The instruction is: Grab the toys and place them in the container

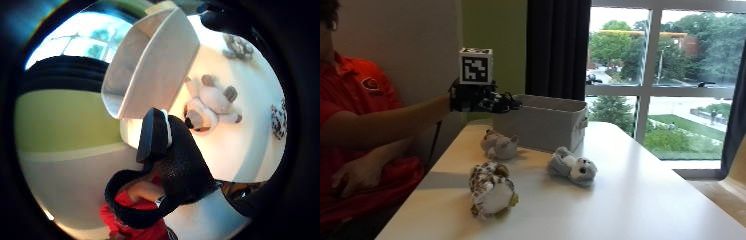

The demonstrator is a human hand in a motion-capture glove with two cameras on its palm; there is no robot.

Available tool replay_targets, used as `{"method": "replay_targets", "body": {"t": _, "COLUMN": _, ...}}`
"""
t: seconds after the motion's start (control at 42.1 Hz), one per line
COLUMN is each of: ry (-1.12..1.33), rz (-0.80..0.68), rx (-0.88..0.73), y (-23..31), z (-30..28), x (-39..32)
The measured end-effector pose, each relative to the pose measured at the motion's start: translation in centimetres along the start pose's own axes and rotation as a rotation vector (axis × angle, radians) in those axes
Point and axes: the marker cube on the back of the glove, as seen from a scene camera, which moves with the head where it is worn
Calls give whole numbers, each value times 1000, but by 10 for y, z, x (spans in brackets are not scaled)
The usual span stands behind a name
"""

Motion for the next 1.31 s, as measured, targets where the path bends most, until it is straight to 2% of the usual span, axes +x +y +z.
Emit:
{"method": "replay_targets", "body": {"t": 0.404, "ry": 10, "rz": 30, "rx": 13, "y": 1, "z": 1, "x": 13}}
{"method": "replay_targets", "body": {"t": 0.855, "ry": 102, "rz": 22, "rx": -14, "y": -17, "z": 48, "x": 22}}
{"method": "replay_targets", "body": {"t": 1.021, "ry": 151, "rz": 64, "rx": -37, "y": -19, "z": 53, "x": 53}}
{"method": "replay_targets", "body": {"t": 1.306, "ry": 181, "rz": 222, "rx": -20, "y": -7, "z": 55, "x": 136}}
